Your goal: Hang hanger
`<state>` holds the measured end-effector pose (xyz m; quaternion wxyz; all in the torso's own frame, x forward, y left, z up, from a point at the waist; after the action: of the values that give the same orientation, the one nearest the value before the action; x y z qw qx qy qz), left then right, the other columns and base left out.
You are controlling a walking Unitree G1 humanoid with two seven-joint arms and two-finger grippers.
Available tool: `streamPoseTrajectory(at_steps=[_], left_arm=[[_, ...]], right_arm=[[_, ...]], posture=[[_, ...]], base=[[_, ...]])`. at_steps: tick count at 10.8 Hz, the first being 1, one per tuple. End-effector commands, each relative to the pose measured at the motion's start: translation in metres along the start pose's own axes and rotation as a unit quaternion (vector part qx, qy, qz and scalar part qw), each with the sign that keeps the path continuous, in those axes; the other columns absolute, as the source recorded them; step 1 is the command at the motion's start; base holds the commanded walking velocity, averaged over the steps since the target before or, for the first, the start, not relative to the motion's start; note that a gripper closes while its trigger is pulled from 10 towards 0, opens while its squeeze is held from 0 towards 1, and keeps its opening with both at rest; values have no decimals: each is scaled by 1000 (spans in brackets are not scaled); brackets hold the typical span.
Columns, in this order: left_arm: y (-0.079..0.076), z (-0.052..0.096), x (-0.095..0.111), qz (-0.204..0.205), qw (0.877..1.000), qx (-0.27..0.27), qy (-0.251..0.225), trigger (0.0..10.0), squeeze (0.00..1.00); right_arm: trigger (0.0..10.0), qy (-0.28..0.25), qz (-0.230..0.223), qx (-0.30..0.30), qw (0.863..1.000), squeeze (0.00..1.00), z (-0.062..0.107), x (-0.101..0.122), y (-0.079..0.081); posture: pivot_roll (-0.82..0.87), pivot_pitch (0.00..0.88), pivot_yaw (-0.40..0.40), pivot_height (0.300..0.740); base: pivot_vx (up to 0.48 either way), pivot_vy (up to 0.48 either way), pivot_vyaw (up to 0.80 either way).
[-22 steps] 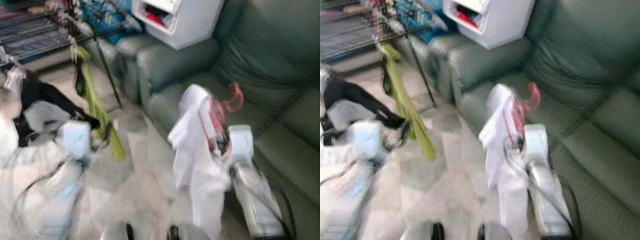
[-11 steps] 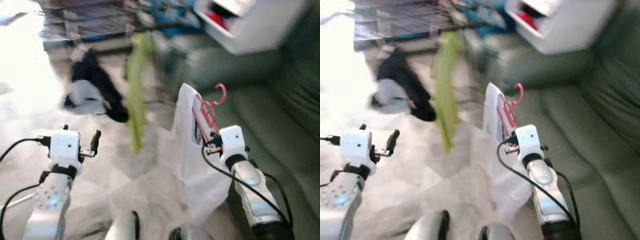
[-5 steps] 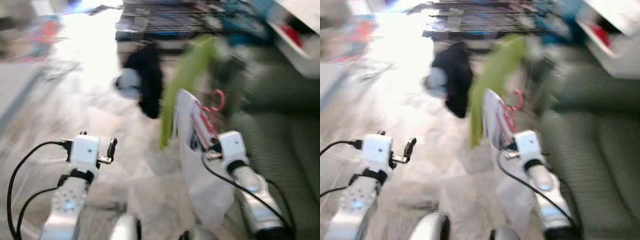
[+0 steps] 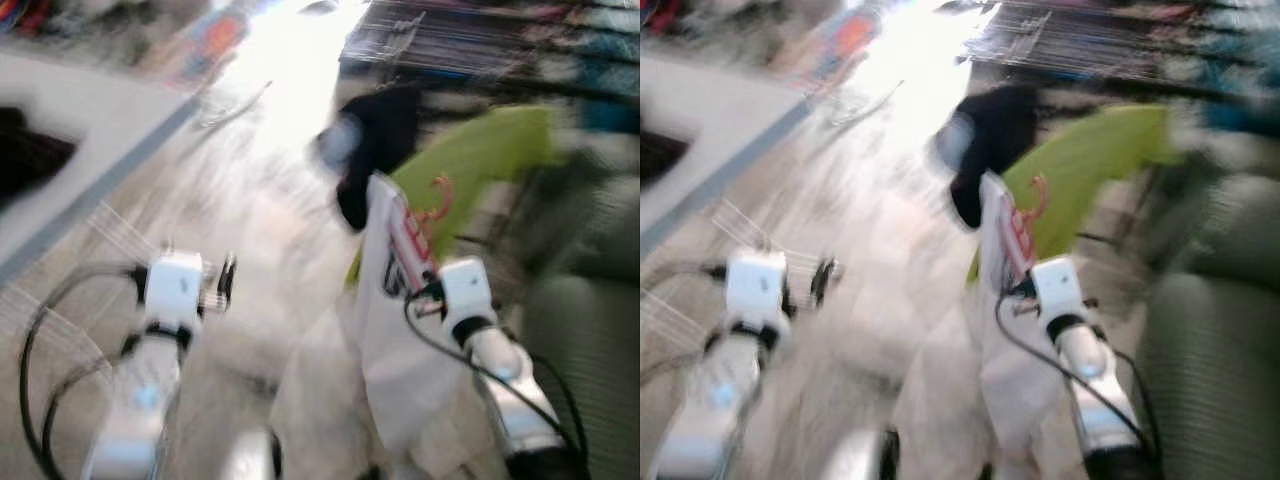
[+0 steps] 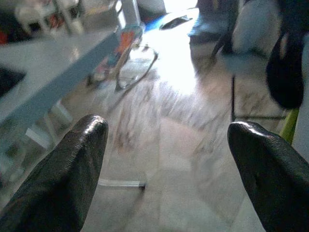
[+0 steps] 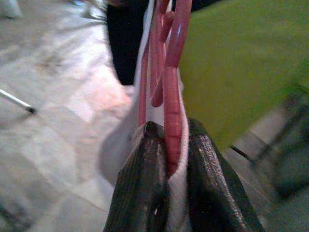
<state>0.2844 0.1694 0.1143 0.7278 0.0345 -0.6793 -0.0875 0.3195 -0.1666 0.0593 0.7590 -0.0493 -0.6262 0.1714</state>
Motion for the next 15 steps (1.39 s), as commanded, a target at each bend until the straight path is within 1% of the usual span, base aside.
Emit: streamPoseTrajectory(at_steps=[1,2,3,4,5,6,7,8,10,12,13,14,15], left_arm=[[-8,3,-11,21,999,-28,26,10000,0],[-16,5,-10,28,998,-43,24,10000,0],[-21,6,-10,26,998,-44,21,10000,0],[-18,6,-9,19,999,-29,16,10000,0],[-15,6,-11,26,999,-17,21,10000,0],[-10,10,-14,22,999,-4,29,10000,0],[-13,21,-24,11,999,-20,46,10000,0],[-17,25,-28,11,998,-26,52,10000,0],[-21,22,-24,19,998,-28,50,10000,0],[-24,21,-23,22,998,-33,50,10000,0],[-29,21,-25,32,996,-54,58,10000,0],[-33,19,-25,33,995,-70,60,10000,0],[-35,18,-24,33,995,-73,58,10000,0]], right_arm=[[10000,-36,4,4,999,0,-3,17,1],[10000,-35,4,3,999,0,-3,16,-1],[10000,-35,4,3,999,0,-4,16,-2],[10000,-37,4,7,999,0,-3,17,0],[10000,-39,4,10,999,0,-3,18,1],[10000,-39,4,11,999,0,-2,18,1],[10000,-51,-11,31,998,0,3,21,6],[10000,-52,-12,36,998,0,5,21,9],[10000,-53,-8,41,998,0,5,21,12],[10000,-57,-7,42,998,0,3,25,11],[10000,-63,-23,53,996,0,4,30,12],[10000,-70,-50,63,994,0,5,35,16],[10000,-69,-51,63,994,0,5,35,16]], posture=[[27,91,-14,740],[26,92,-17,740],[26,93,-18,740],[24,93,-22,740],[25,92,-25,740],[26,92,-27,740],[29,90,-29,740],[30,90,-30,740],[30,86,-35,740],[29,86,-36,740],[28,86,-34,740],[24,84,-32,740],[24,84,-30,740]], base=[[0,0,800],[0,0,800],[0,0,800],[0,0,800],[0,0,800],[0,0,800],[0,0,794],[0,0,794],[0,0,794],[0,0,794],[0,0,788],[0,0,0],[0,0,0]])
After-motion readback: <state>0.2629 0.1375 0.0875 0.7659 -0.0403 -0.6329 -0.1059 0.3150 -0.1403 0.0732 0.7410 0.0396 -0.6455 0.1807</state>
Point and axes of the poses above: a point about 5 cm out from each wrist's last joint towards the gripper, its own z axis pointing back from the gripper into the wrist, its own x axis along the axis of the wrist's last joint, y = z × x, the point moved 5 cm from there along -z, pointing out of the wrist towards the gripper, and after that the axes turned 4 degrees about z, right-handed, at the moved point
